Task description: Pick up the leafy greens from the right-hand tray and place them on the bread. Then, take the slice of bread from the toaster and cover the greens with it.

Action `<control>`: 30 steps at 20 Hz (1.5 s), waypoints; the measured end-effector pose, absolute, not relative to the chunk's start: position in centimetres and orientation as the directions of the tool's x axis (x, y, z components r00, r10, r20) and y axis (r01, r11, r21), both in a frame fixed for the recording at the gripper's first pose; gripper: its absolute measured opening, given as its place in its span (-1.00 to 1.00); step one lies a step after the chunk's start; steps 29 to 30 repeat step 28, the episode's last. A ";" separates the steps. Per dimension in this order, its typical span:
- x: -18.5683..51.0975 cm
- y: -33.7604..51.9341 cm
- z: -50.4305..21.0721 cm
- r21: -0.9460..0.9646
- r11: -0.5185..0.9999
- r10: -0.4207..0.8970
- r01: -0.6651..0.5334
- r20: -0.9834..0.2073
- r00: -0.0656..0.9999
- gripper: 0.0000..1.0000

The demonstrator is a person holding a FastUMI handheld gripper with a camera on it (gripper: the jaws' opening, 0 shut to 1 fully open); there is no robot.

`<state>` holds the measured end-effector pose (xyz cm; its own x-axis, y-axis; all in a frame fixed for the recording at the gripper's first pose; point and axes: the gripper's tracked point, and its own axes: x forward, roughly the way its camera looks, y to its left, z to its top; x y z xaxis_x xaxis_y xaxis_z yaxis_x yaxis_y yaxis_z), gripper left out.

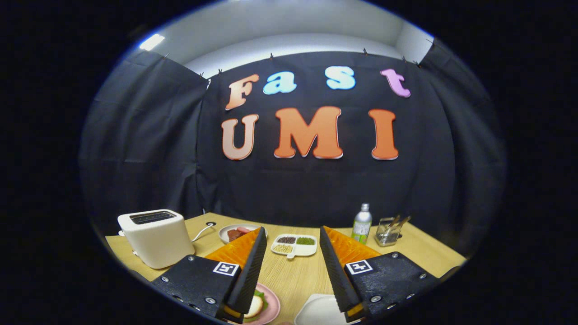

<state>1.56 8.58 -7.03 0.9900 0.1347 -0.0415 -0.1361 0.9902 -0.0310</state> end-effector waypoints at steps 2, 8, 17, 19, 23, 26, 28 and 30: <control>1.4 8.2 -5.0 -0.075 0.991 0.111 -0.108 0.041 0.993 0.52; 0.6 8.2 -2.9 -0.085 0.993 0.096 -0.086 0.120 0.988 0.95; 0.1 7.5 -1.8 -0.061 0.995 0.085 -0.076 0.153 0.985 0.97; 0.1 7.3 -1.9 -0.069 0.995 0.078 -0.068 0.147 0.986 0.97; 0.2 7.5 -2.1 -0.054 0.996 0.077 -0.071 0.132 0.988 0.97; 0.1 7.6 -2.1 -0.038 0.996 0.081 -0.077 0.131 0.988 0.97; 0.0 7.5 -2.2 -0.039 0.996 0.080 -0.076 0.129 0.988 0.97; 0.0 7.5 -2.2 -0.039 0.996 0.080 -0.076 0.129 0.988 0.97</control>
